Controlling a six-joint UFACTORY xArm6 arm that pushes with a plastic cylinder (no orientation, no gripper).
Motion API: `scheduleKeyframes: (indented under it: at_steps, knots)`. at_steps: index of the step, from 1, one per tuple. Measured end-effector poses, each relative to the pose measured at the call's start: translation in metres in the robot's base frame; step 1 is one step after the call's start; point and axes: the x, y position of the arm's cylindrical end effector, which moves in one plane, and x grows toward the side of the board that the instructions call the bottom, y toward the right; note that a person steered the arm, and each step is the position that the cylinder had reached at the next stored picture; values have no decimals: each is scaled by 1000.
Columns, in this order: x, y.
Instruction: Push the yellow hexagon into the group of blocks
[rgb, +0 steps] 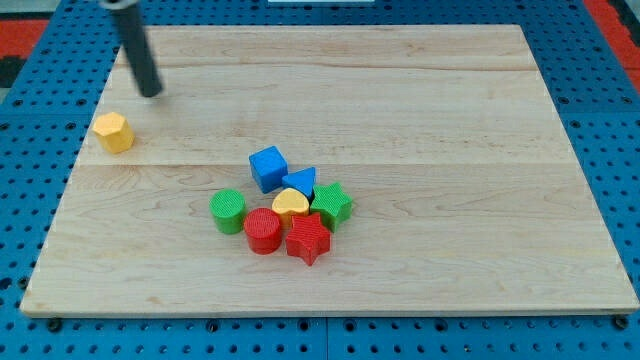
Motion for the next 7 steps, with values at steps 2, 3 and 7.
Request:
scheduleKeyframes:
  at_steps: [2,3,7]
  knots:
    - [94,33]
    - [82,-18]
    - [123,136]
